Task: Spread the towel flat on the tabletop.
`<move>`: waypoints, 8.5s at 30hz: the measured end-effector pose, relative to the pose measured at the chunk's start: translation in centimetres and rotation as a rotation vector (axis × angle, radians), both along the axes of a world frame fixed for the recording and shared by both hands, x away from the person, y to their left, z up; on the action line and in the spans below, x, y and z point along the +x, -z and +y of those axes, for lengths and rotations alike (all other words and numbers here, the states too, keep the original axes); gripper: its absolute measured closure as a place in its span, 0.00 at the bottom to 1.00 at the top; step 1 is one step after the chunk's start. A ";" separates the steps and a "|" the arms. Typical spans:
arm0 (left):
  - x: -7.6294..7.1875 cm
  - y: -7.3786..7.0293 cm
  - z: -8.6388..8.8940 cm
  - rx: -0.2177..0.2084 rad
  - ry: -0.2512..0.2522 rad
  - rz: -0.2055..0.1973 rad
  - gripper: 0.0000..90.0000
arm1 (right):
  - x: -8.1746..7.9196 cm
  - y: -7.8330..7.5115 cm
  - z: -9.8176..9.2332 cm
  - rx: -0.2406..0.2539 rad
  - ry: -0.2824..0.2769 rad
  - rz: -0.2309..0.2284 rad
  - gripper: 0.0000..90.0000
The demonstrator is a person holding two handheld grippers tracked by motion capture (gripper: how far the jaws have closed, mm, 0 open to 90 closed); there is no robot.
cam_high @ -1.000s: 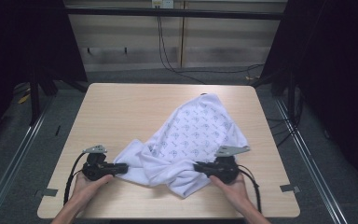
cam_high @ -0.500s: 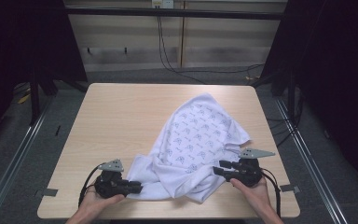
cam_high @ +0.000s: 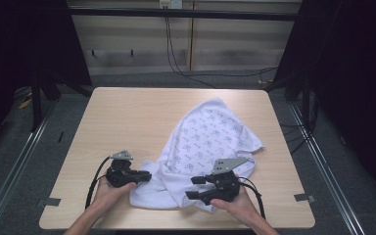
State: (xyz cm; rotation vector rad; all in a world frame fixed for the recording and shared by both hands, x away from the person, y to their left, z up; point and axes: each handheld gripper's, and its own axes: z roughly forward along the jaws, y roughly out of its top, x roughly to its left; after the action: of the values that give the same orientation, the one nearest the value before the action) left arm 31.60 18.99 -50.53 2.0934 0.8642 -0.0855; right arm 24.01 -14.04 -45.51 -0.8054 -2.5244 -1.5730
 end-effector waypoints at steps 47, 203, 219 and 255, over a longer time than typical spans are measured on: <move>0.0 -0.6 2.2 0.018 -0.027 -0.031 0.63 | 4.0 2.0 -13.4 -0.070 0.473 -0.023 0.96; -5.5 -0.5 0.6 0.034 0.247 0.085 0.97 | 1.1 3.9 -16.9 -0.273 0.569 0.136 1.00; 0.4 -0.2 0.7 0.011 0.060 0.034 0.88 | 11.7 1.9 -12.9 -0.176 0.532 0.023 0.69; 5.3 0.4 -0.9 0.002 -0.017 -0.037 0.90 | 19.6 5.2 -12.1 -0.306 0.687 0.048 0.98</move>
State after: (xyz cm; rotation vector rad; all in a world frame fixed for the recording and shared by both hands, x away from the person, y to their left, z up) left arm 36.93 18.05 -50.89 2.0827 0.8600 -0.0369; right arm 43.61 -26.15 -50.71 -1.8777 -2.6340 -1.2521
